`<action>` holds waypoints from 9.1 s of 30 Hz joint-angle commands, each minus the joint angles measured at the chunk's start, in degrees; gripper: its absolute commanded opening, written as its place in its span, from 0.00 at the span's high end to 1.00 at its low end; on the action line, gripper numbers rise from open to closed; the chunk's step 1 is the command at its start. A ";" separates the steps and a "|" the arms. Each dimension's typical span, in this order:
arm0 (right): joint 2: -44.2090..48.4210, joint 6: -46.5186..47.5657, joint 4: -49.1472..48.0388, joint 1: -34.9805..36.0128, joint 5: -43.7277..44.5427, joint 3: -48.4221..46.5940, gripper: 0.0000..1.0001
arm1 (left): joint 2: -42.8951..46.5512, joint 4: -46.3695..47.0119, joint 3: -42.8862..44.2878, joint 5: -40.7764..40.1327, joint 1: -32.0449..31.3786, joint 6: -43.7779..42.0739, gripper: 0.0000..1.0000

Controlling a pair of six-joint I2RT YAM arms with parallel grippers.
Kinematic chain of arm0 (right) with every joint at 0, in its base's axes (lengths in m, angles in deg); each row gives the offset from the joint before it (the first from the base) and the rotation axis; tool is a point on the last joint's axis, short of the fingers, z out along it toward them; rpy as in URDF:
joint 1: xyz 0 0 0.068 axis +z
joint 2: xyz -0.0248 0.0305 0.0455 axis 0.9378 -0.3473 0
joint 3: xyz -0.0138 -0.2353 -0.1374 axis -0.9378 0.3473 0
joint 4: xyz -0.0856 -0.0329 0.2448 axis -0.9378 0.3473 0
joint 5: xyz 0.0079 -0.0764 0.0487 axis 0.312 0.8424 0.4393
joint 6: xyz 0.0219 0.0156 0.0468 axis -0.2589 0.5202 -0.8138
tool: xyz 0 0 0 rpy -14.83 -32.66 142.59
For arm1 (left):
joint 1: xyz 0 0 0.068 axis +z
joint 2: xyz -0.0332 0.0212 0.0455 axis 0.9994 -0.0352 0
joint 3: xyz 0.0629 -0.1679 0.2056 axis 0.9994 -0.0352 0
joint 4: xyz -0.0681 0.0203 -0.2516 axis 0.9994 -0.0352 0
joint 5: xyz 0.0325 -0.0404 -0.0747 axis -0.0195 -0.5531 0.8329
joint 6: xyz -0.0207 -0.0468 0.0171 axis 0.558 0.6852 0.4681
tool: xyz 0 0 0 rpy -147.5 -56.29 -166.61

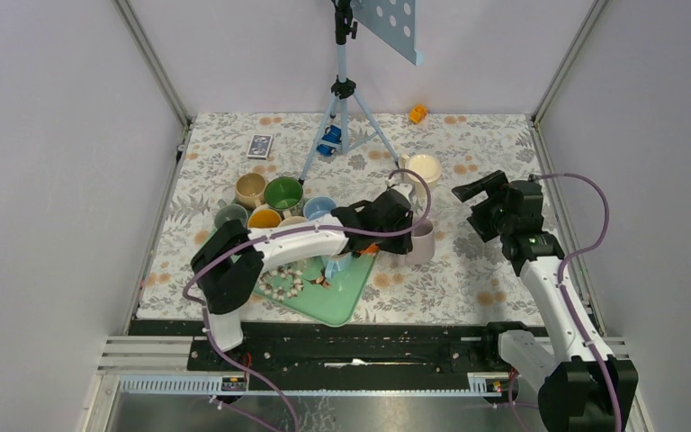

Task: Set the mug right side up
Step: Turn over the cup at the corner of the board, then place the cup on the tray, then turn over the cup at the center of the board.

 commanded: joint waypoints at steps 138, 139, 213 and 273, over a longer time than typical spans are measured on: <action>-7.92 2.09 -16.37 1.25 -7.49 8.70 0.00 | 45.68 -22.49 -36.08 -20.92 -25.67 20.09 0.59; -7.89 1.99 -16.32 1.17 -7.54 8.71 0.00 | 45.70 -22.46 -35.96 -20.55 -25.69 20.06 0.58; -18.03 14.96 -11.22 4.89 -3.40 -3.15 0.00 | 49.54 -38.18 -26.97 -15.34 -7.64 9.26 0.45; -58.70 54.13 13.42 14.07 6.02 -50.50 0.00 | 46.12 -19.91 -19.93 -1.28 11.95 -3.73 0.01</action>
